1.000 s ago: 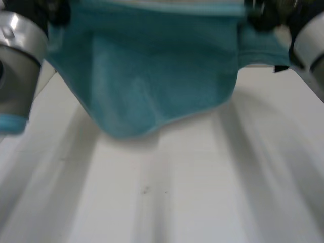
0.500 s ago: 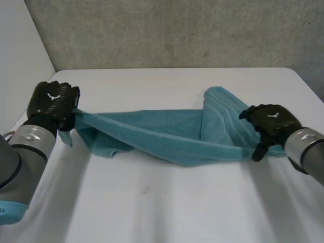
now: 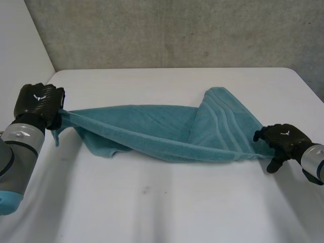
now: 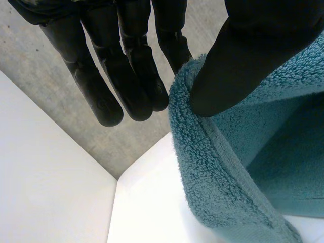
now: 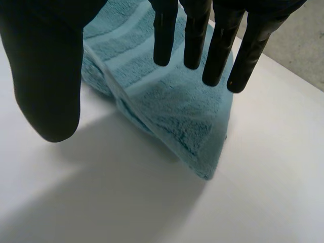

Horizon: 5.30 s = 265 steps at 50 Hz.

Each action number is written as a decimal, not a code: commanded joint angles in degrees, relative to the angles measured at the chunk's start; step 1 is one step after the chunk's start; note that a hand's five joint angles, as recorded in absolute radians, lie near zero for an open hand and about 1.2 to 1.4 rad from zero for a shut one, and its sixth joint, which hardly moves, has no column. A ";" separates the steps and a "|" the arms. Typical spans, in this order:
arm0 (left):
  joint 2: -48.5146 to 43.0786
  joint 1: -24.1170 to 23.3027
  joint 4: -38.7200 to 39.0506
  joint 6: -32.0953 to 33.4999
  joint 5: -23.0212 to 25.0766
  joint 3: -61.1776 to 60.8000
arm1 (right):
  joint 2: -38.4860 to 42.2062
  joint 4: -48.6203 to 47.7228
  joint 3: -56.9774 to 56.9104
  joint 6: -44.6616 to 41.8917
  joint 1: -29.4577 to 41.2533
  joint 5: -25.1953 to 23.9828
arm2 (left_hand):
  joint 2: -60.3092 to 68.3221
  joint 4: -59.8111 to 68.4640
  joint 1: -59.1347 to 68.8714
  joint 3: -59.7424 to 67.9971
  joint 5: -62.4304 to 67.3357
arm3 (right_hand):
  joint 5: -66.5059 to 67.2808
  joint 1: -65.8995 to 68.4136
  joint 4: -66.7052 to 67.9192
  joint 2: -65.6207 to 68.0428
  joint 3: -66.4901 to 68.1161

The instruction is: Fold the laundry

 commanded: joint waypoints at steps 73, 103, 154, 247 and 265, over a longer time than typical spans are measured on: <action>-21.58 -0.19 -27.09 1.26 5.57 42.57 | 7.46 19.40 -49.96 -10.98 17.57 28.96 | 11.00 11.13 15.87 11.21 14.03 | 58.29 60.77 57.65 57.99 57.55; -3.48 4.64 -7.31 -11.48 10.84 16.69 | -18.28 -7.34 -9.16 2.13 15.99 18.52 | 11.32 11.45 16.19 11.53 14.35 | 58.29 60.77 57.65 57.99 57.55; -10.77 8.68 0.16 11.54 7.77 -5.22 | -12.74 -12.44 7.64 10.40 -2.56 10.69 | -21.31 -21.19 -16.44 -21.10 -18.29 | 58.29 60.77 57.65 57.99 57.55; -12.61 5.52 11.76 3.81 11.90 10.61 | -8.18 -1.97 -15.04 6.00 10.45 19.31 | 11.32 11.45 16.19 11.53 14.35 | 58.29 60.77 57.65 57.99 57.55; 6.50 10.95 -13.30 9.94 13.65 -7.85 | -16.86 29.55 -3.61 -22.28 1.32 19.13 | 11.32 11.45 16.19 11.53 14.35 | 58.29 60.77 57.65 57.99 57.55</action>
